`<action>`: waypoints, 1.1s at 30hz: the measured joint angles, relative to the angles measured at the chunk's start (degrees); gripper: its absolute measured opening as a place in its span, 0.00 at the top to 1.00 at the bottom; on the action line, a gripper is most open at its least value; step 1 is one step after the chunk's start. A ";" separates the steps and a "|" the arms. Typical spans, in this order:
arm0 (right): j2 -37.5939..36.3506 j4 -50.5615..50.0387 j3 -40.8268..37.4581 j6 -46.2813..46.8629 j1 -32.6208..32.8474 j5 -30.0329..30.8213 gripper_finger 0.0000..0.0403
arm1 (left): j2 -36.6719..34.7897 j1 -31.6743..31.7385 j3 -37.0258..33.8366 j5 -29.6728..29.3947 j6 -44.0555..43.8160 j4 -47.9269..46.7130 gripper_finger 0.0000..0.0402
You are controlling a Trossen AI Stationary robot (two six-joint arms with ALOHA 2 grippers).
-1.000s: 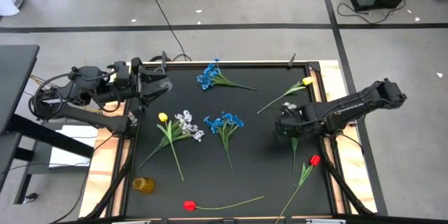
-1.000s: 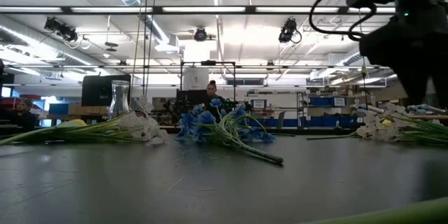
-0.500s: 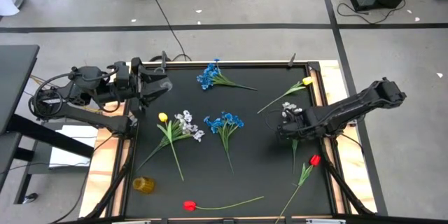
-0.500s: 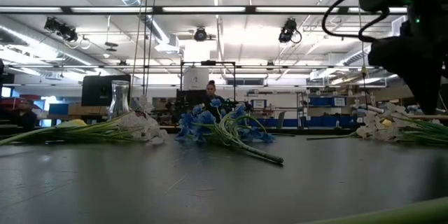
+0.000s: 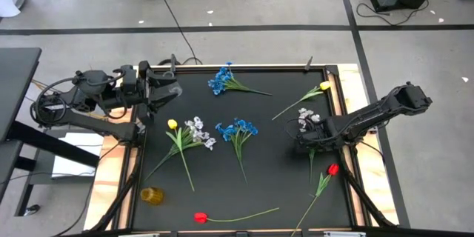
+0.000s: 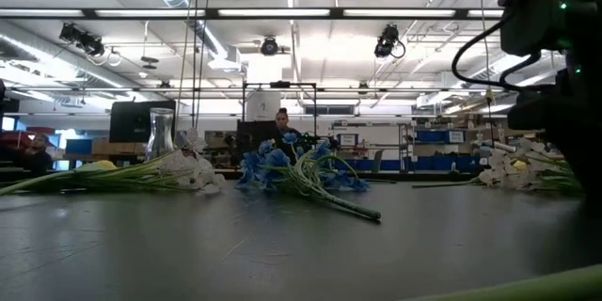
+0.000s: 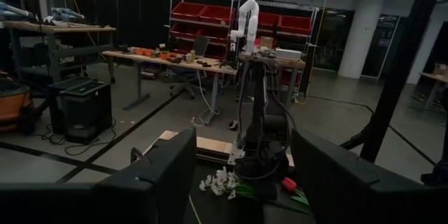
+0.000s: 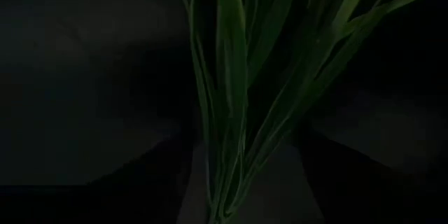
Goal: Sort flowers into vase by color
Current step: Put the right white flowers into the transparent vase
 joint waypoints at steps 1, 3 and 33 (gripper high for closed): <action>0.02 0.00 0.04 0.39 0.00 0.07 0.36 | 0.00 0.00 0.00 0.00 0.00 0.00 0.41; 0.11 -0.10 0.23 0.65 0.02 0.27 0.41 | 0.00 0.00 0.00 0.00 0.00 0.00 0.41; 0.58 3.73 12.00 8.81 4.12 12.05 0.93 | 0.00 -0.02 -0.02 -0.02 -0.04 0.00 0.41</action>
